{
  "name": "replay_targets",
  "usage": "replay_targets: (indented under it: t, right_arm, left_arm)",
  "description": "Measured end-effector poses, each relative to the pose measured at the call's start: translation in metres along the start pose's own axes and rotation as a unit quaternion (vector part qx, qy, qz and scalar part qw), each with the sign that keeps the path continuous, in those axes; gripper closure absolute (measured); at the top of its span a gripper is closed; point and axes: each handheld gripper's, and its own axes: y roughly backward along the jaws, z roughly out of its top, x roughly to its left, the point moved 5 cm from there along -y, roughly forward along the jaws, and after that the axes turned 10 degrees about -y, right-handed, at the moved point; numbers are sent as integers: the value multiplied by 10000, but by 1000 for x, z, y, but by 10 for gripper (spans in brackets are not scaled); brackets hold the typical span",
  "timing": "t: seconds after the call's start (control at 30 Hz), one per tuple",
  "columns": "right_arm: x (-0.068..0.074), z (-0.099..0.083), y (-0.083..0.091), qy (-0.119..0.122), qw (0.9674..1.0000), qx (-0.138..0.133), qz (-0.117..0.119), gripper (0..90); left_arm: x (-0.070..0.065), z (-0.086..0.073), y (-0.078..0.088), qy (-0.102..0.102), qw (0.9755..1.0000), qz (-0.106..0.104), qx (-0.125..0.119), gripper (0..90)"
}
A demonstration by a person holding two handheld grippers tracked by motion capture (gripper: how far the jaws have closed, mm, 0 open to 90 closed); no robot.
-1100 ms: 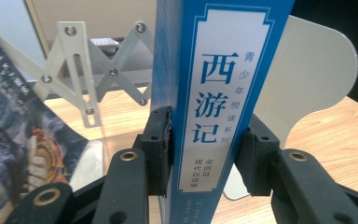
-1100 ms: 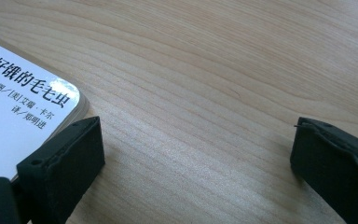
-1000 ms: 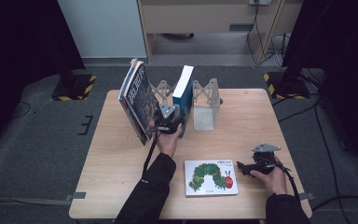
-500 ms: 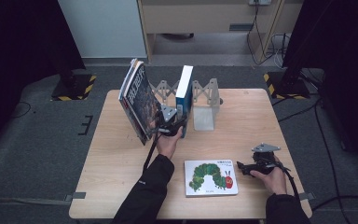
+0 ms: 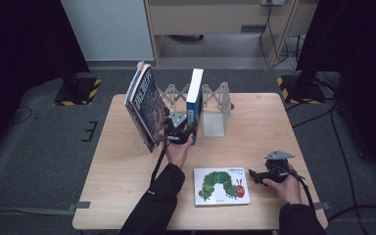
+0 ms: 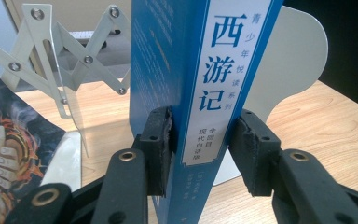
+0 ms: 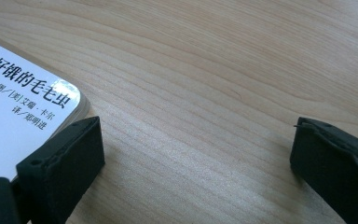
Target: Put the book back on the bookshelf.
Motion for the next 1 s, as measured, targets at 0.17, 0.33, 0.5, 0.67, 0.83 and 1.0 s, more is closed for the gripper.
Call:
replay_targets:
  t: [0.17, 0.33, 0.5, 0.67, 0.83, 1.0]
  right_arm:
    - [0, 0, 0, 1, 10000, 1, 3, 29]
    - [0, 0, 0, 13, 10000, 3, 11, 30]
    - [0, 0, 0, 22, 10000, 1, 12, 30]
    - [0, 0, 0, 21, 10000, 0, 14, 29]
    - [0, 0, 0, 9, 10000, -3, -15, 21]
    - [0, 0, -1, -18, 10000, 10, -26, 14]
  left_arm:
    - [-7, 2, -4, 74, 10000, 17, -13, 583]
    - [-11, 3, -6, 96, 9999, 23, -33, 581]
    - [-13, 3, -7, 7, 10000, 29, -61, 575]
    - [-12, 2, -3, -269, 9996, -85, -72, 557]
    - [-12, 1, 1, -353, 9992, -169, -25, 573]
    - [-14, 2, 1, -114, 9997, -216, -41, 593]
